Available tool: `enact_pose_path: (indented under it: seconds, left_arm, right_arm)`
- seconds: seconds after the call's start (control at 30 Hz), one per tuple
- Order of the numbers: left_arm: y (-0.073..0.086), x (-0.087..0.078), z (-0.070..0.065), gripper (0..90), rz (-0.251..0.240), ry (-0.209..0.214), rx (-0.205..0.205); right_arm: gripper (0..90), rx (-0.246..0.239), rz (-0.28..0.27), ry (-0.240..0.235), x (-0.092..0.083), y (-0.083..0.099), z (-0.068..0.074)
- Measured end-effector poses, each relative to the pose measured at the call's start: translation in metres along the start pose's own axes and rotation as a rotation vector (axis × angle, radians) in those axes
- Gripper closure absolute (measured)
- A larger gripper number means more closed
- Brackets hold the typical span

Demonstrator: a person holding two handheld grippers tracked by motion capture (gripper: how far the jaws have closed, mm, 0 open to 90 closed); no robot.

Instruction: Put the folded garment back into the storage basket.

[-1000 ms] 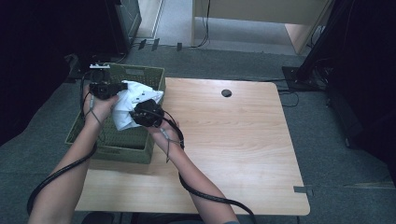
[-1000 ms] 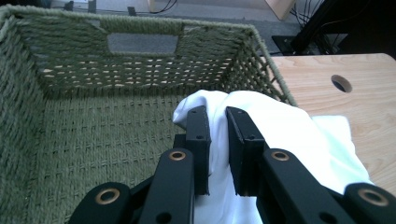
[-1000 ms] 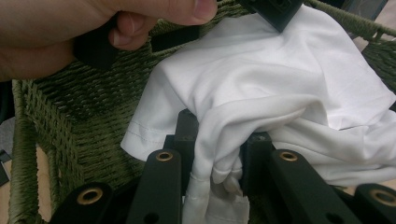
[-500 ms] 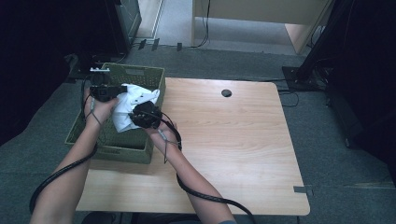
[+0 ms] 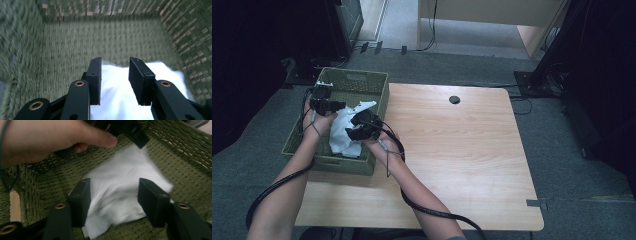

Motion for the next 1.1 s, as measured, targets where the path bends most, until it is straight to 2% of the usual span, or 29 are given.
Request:
enact_pose_path:
  seconds: [0.03, 0.1, 0.2, 0.33, 0.43, 0.67, 0.83, 0.97, 1.1]
  left_arm:
    - [-0.001, 0.000, 0.000, 62.1, -0.002, 0.003, -0.004]
    - [-0.003, -0.002, 0.000, 56.6, -0.027, 0.009, 0.015]
    - [-0.004, -0.003, -0.002, 50.6, -0.039, 0.016, 0.024]
    - [-0.004, -0.005, -0.003, 47.3, -0.051, 0.042, -0.005]
    - [-0.004, -0.007, -0.004, 46.3, -0.057, 0.055, -0.024]
    - [-0.003, -0.014, -0.013, 43.9, -0.062, 0.070, 0.004]
    - [0.002, -0.018, -0.019, 41.6, -0.051, 0.087, -0.004]
    - [0.006, -0.021, -0.024, 39.8, -0.044, 0.090, -0.012]
    - [0.008, -0.024, -0.031, 38.7, -0.041, 0.085, 0.005]
  right_arm:
    - [41.2, 0.000, -0.001, 0.001, -0.002, 0.000, -0.002]
    - [40.5, -0.005, -0.010, 0.005, -0.006, 0.001, -0.006]
    - [39.2, -0.023, -0.040, -0.008, -0.010, 0.001, -0.010]
    - [39.2, -0.050, -0.070, -0.024, -0.012, 0.004, -0.012]
    - [39.3, -0.047, -0.088, -0.046, -0.014, 0.004, -0.014]
    - [38.4, -0.049, -0.077, -0.066, -0.017, 0.008, -0.018]
    - [38.0, -0.043, -0.072, -0.057, -0.021, 0.012, -0.025]
    - [36.9, -0.060, -0.064, -0.064, -0.024, 0.015, -0.027]
    - [36.1, -0.064, -0.064, -0.062, -0.027, 0.018, -0.030]
Point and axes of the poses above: each handheld gripper's, and its own axes: x roughly forward along the jaws, y roughly out of its underside, z roughly to its left, the point moved 7 cm from there along x, roughly forward along the jaws, and after that the axes turned 3 degrees about y, right-handed, at the moved point
